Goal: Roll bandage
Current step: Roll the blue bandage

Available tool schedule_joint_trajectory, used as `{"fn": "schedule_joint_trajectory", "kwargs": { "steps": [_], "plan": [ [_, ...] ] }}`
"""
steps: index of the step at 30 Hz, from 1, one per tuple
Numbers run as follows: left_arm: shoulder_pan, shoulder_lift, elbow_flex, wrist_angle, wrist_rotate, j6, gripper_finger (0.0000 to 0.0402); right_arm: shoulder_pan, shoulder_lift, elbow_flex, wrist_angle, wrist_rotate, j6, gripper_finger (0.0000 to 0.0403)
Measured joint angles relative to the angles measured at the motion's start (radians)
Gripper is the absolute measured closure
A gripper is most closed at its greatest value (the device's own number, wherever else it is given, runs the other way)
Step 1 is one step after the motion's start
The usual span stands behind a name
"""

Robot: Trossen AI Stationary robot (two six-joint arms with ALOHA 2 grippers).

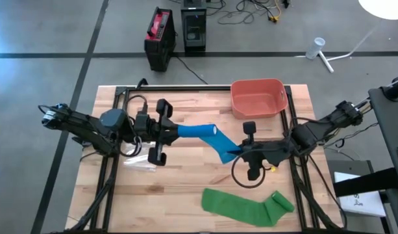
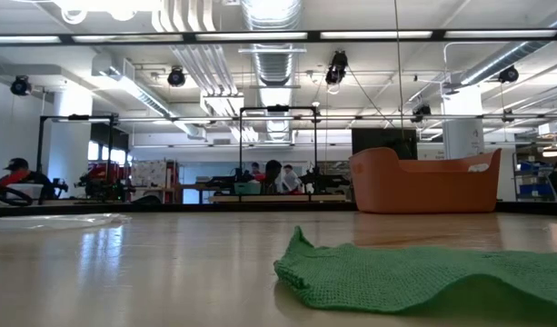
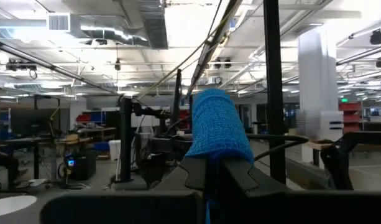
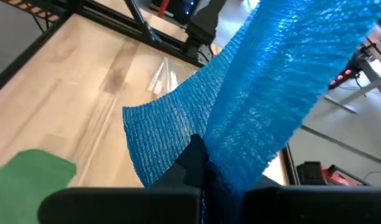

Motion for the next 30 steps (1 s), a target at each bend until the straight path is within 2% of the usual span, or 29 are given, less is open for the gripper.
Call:
{"fn": "schedule_joint_trajectory", "kwargs": {
  "steps": [3,10,16,24,30],
  "plan": [
    [0.004,-0.002,0.000,-0.018,-0.023,0.018,0.0397,0.008,0.001,0.000,0.000,-0.024,0.002,0.0403],
    [0.006,-0.013,0.000,-0.129,-0.259,0.167,0.0397,0.055,0.001,0.000,0.053,-0.158,0.016,0.0403],
    [0.009,-0.012,0.000,-0.193,-0.291,0.227,0.0397,0.074,0.001,0.000,0.134,-0.191,-0.008,0.0403],
    [0.016,0.030,-0.004,-0.252,-0.460,0.261,0.0397,0.062,0.001,0.011,0.330,-0.189,-0.008,0.0403],
    [0.027,0.105,-0.004,-0.306,-0.520,0.262,0.0397,0.032,0.000,0.058,0.349,-0.182,-0.036,0.0403]
  ]
}}
